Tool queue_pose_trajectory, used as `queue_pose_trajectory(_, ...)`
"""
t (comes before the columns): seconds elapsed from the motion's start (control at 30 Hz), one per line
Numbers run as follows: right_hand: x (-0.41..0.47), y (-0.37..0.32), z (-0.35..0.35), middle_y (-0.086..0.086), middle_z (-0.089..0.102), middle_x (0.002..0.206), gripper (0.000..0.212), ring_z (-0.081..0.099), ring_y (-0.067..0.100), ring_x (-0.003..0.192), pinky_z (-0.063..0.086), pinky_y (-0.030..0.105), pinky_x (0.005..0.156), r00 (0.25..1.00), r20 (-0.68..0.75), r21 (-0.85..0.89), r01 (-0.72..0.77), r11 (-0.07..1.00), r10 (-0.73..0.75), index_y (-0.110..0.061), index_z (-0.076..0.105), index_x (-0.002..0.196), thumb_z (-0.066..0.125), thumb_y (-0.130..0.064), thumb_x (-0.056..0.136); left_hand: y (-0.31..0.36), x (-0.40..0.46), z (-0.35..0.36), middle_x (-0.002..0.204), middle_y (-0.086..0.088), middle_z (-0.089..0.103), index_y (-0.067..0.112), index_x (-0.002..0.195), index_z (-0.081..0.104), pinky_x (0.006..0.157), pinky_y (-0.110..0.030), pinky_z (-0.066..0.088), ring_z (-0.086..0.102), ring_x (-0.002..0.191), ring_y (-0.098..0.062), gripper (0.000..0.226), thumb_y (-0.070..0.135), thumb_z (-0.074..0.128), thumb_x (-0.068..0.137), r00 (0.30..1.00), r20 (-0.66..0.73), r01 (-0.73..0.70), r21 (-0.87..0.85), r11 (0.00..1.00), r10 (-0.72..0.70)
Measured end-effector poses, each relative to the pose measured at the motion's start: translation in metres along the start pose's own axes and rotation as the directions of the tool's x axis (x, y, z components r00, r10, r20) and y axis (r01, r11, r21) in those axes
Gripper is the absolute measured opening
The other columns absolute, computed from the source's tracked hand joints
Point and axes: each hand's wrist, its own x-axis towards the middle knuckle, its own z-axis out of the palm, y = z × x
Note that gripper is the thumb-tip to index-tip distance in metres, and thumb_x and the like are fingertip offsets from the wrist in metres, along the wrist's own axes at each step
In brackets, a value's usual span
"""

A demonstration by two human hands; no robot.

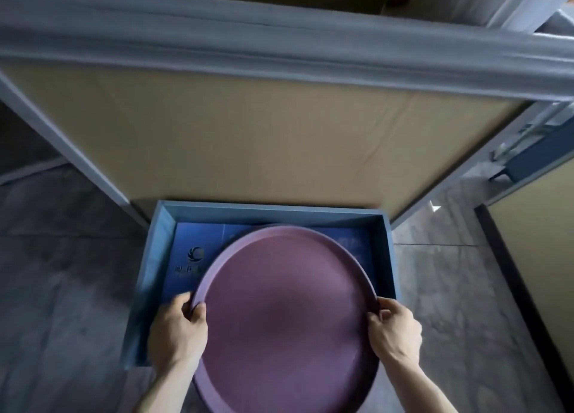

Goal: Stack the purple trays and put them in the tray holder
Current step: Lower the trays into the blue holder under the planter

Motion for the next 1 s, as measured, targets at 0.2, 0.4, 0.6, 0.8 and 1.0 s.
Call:
queue_pose_trajectory(0.2,0.011,-0.009,0.015,0.007,0.073,0.088,0.028,0.062,0.037,0.085,0.044,0.033,0.071,0.998,-0.017,-0.057,0.064,0.996,-0.065,-0.025,0.072,0.098,0.063,-0.013,0.075,-0.001,0.014,0.009,0.092,-0.018,0.069,0.009,0.092,0.068,0.071,-0.039,0.045,0.064,0.088,-0.042,0.013,0.021,0.065,0.090,0.999,0.009,-0.045,0.065,0.997,0.044)
queue_pose_trajectory(0.4,0.014,-0.025,0.020,0.001,0.062,0.071,0.013,0.047,0.026,0.062,0.038,0.029,0.062,0.996,-0.017,-0.110,0.083,0.990,-0.086,-0.019,0.067,0.080,0.059,-0.010,0.075,0.001,0.029,0.012,0.093,-0.016,0.071,0.007,0.092,0.069,0.068,-0.036,0.044,0.065,0.087,-0.039,0.014,0.021,0.065,0.091,0.997,0.019,-0.076,0.100,0.992,0.074)
queue_pose_trajectory(0.6,0.014,-0.034,0.021,-0.004,0.050,0.062,0.014,0.044,0.025,0.060,0.040,0.030,0.061,0.999,-0.017,-0.108,0.042,0.993,-0.044,-0.021,0.062,0.072,0.059,-0.008,0.075,0.000,0.032,0.016,0.091,-0.015,0.071,0.008,0.090,0.068,0.062,-0.033,0.041,0.065,0.082,-0.037,0.015,0.023,0.065,0.091,0.998,0.016,-0.062,0.110,0.992,0.061)
queue_pose_trajectory(0.8,0.014,-0.038,0.024,0.004,0.056,0.071,0.019,0.050,0.030,0.065,0.044,0.033,0.064,0.998,-0.045,-0.163,0.030,0.986,-0.038,-0.020,0.066,0.077,0.055,-0.005,0.073,0.001,0.034,0.015,0.086,-0.009,0.074,0.013,0.088,0.070,0.054,-0.029,0.037,0.061,0.072,-0.029,0.013,0.025,0.068,0.090,0.999,0.000,-0.054,0.126,0.991,0.054)
queue_pose_trajectory(1.0,0.021,-0.040,0.026,0.013,0.068,0.087,0.029,0.064,0.040,0.084,0.049,0.035,0.069,0.995,-0.015,-0.292,0.089,0.952,-0.097,-0.020,0.075,0.089,0.057,-0.005,0.073,0.000,0.035,0.015,0.084,-0.005,0.077,0.016,0.086,0.071,0.059,-0.030,0.041,0.059,0.073,-0.026,0.012,0.028,0.070,0.088,0.998,-0.013,-0.061,0.130,0.990,0.063)
